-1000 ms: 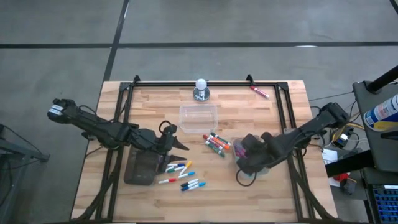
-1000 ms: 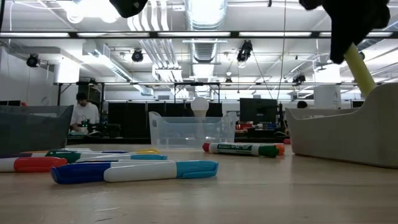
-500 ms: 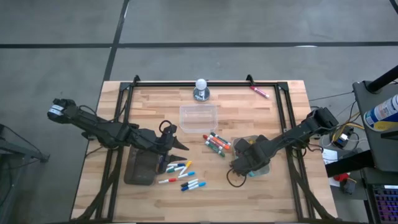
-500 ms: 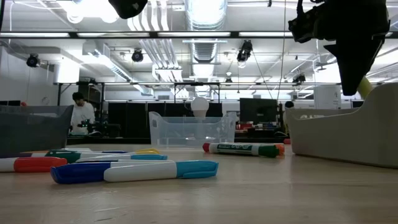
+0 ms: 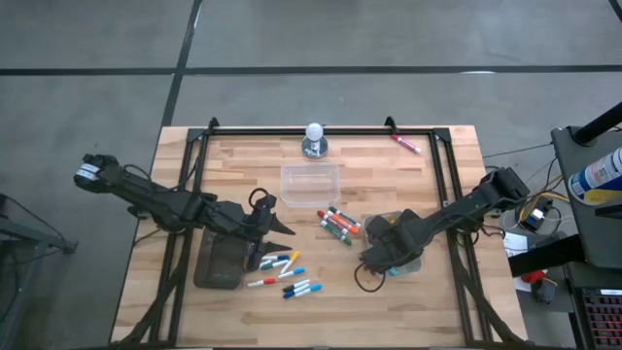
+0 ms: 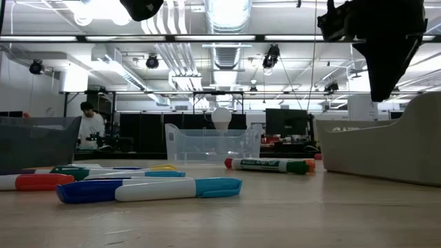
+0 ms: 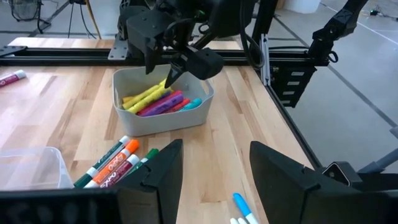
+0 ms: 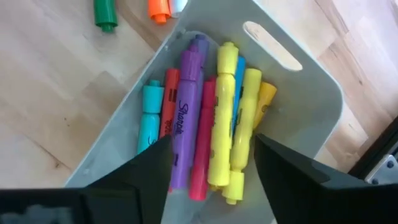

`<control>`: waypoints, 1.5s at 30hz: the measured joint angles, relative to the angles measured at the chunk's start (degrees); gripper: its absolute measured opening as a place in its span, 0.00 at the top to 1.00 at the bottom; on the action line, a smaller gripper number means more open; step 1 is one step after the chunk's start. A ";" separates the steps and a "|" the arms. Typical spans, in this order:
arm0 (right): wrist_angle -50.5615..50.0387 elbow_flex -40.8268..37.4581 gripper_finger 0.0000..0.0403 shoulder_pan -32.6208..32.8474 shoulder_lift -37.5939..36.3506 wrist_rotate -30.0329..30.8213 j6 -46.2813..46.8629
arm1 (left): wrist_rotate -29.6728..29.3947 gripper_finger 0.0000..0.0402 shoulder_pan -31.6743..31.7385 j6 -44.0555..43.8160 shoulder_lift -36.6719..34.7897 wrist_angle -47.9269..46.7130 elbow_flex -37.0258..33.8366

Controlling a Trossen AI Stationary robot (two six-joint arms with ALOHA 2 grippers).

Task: Pick & Place Markers
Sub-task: Put the yellow highlighter into the gray bin, then put the light green dry erase marker into the transparent bin

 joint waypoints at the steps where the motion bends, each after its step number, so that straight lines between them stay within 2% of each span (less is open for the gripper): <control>1: -0.63 0.41 0.44 0.00 0.00 -0.27 -0.06 | 0.00 0.55 0.00 0.10 0.00 0.00 0.00; 7: -1.69 4.48 0.39 0.04 -0.24 -0.16 -1.17 | 0.03 0.55 0.00 0.77 0.00 -0.07 -0.75; 15: -1.49 12.86 0.42 0.15 -0.24 4.03 -5.24 | 2.78 0.55 -0.02 1.92 0.02 1.35 -3.89; 19: 0.51 16.18 0.43 0.52 -0.33 10.08 -7.39 | 2.84 0.55 -0.12 0.27 0.02 1.82 -5.60; 22: 4.95 17.28 0.43 1.37 -0.33 18.57 -11.83 | 3.02 0.55 -0.28 -0.48 0.02 4.33 -7.95; 26: 16.27 16.66 0.43 2.22 -0.33 31.84 -20.23 | 3.19 0.55 -0.26 -1.53 0.02 7.25 -9.98; 28: 23.32 15.82 0.43 2.34 -0.33 36.61 -24.80 | 3.18 0.55 -0.26 -1.56 0.02 7.70 -10.39; 31: 32.16 14.93 0.43 2.26 0.40 39.07 -31.02 | 3.17 0.55 -0.26 -1.81 0.02 8.28 -10.44; 35: 37.82 14.81 0.42 1.92 2.67 41.61 -35.86 | 3.12 0.55 -0.33 -2.86 0.97 10.81 -11.30; 39: 39.09 14.81 0.44 1.86 4.98 47.16 -37.30 | 2.97 0.55 -0.45 -4.09 2.98 11.47 -12.17; 45: 38.82 15.22 0.44 1.90 4.92 48.09 -37.99 | 2.97 0.55 -0.72 -5.15 5.52 11.76 -12.10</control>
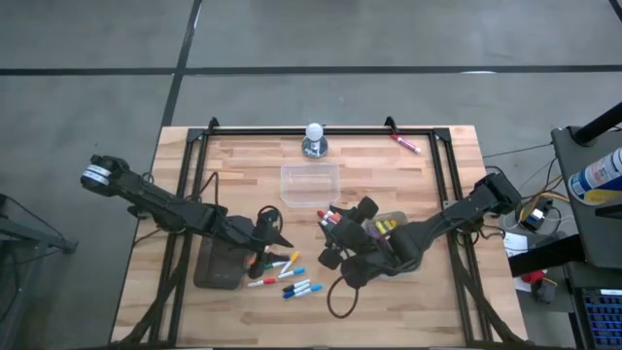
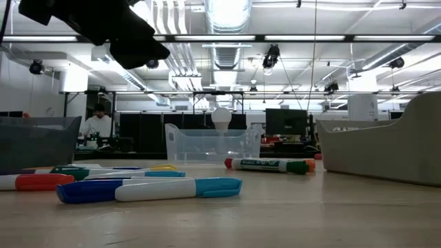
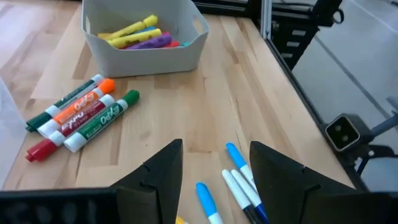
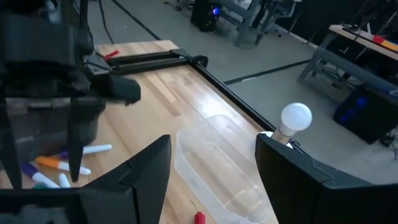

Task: Pick & Place Markers
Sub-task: Put the light green dry erase marker into the transparent bin

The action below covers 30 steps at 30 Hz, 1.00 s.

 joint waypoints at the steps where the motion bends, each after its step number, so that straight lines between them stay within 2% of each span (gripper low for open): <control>1: 0.12 0.05 0.44 0.01 -0.13 0.00 0.08 | 0.00 0.55 -0.03 -0.74 0.14 0.12 0.11; 13: 1.05 0.07 0.44 0.53 0.21 -0.17 0.68 | 0.04 0.55 -1.64 -1.41 0.25 0.04 0.03; 20: 1.37 0.07 0.44 1.14 0.20 -0.17 0.67 | -0.17 0.55 -1.36 3.04 0.25 4.10 -0.01; 30: 1.36 0.07 0.44 1.36 0.20 -0.19 0.50 | -0.17 0.55 -1.36 3.38 0.41 4.09 -0.03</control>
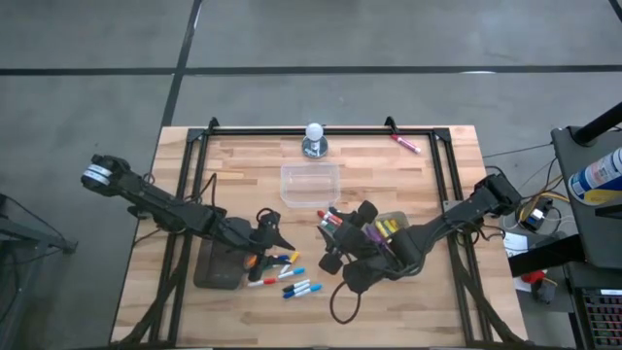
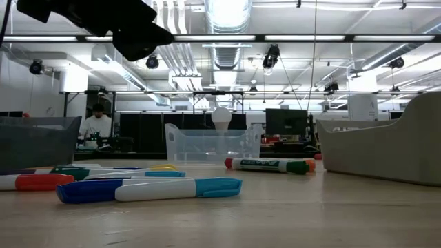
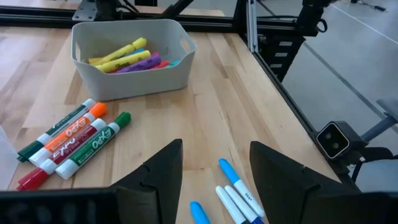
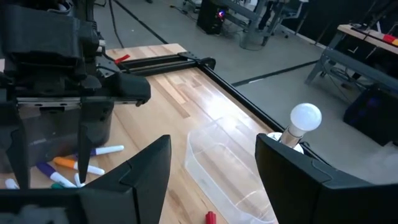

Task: Pick & Place Markers
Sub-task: Put the light green dry erase marker into the transparent bin

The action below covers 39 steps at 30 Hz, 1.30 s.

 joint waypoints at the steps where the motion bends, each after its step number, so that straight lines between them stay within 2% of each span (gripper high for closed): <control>1: 0.00 0.00 0.44 0.00 0.00 0.02 0.00 | 0.00 0.55 0.00 0.00 0.01 0.00 -0.02; 39: 0.42 -0.02 0.44 0.02 -0.02 0.00 0.00 | 0.00 0.55 0.00 -0.40 -0.01 1.63 -0.78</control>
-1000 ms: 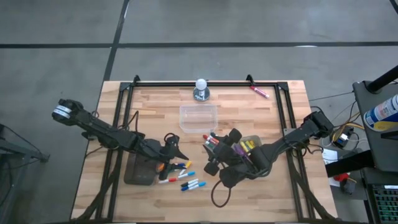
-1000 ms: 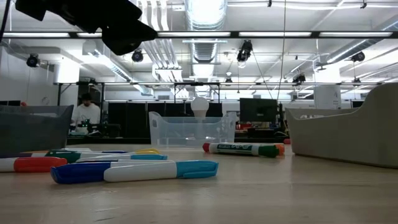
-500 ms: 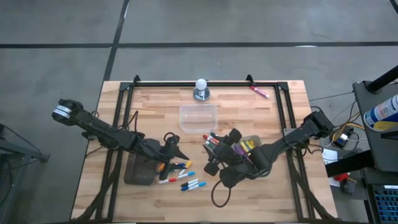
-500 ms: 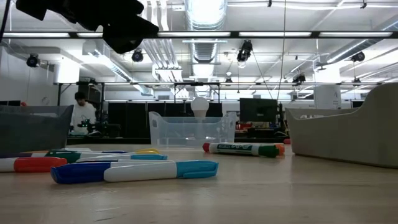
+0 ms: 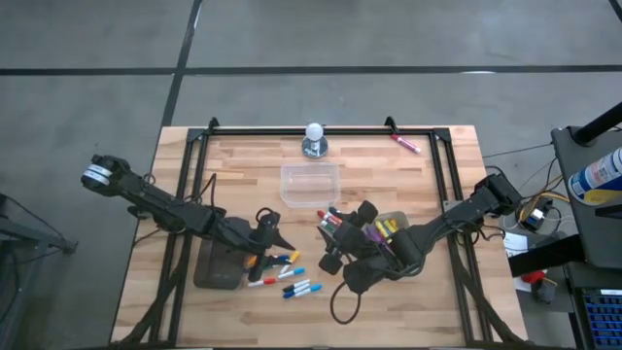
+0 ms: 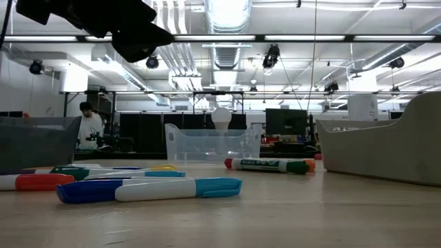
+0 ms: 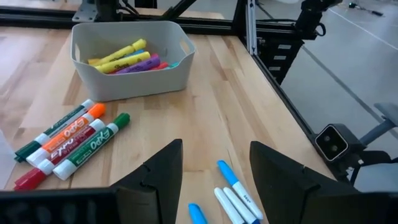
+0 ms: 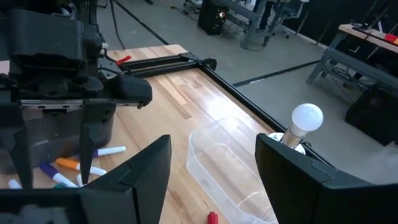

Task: Pick & Place Markers
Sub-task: Put the light green dry erase marker into the transparent bin

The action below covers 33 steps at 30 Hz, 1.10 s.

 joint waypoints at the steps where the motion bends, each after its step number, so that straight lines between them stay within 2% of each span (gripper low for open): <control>1: 0.00 0.00 0.44 0.00 0.00 0.02 0.00 | 0.00 0.55 0.01 0.44 0.00 0.33 -0.01; 4: -0.02 0.00 0.44 0.00 0.00 0.00 0.00 | -0.16 0.55 0.02 2.10 0.00 1.36 0.01; 13: -0.57 0.11 0.44 1.17 -0.27 -0.53 -1.32 | -6.91 0.55 0.09 3.18 0.00 1.48 0.05; 17: -2.19 1.59 0.44 1.69 -1.31 -6.60 -6.63 | -6.93 0.55 0.46 3.70 0.00 -0.14 1.41; 20: -2.16 2.29 0.44 1.68 -1.33 -10.27 -10.13 | -6.99 0.55 1.12 7.29 0.28 -0.07 2.82; 24: -2.19 2.31 0.44 1.62 -1.22 -9.85 -9.65 | -6.99 0.55 2.76 11.57 1.26 -0.16 3.70; 30: -4.64 2.23 0.44 2.49 -1.22 -8.20 -6.52 | -6.85 0.55 5.59 12.36 3.02 -5.76 3.69; 33: -7.25 2.23 0.44 3.61 -1.25 -8.19 -3.50 | -4.78 0.55 7.56 12.99 4.78 -6.19 3.98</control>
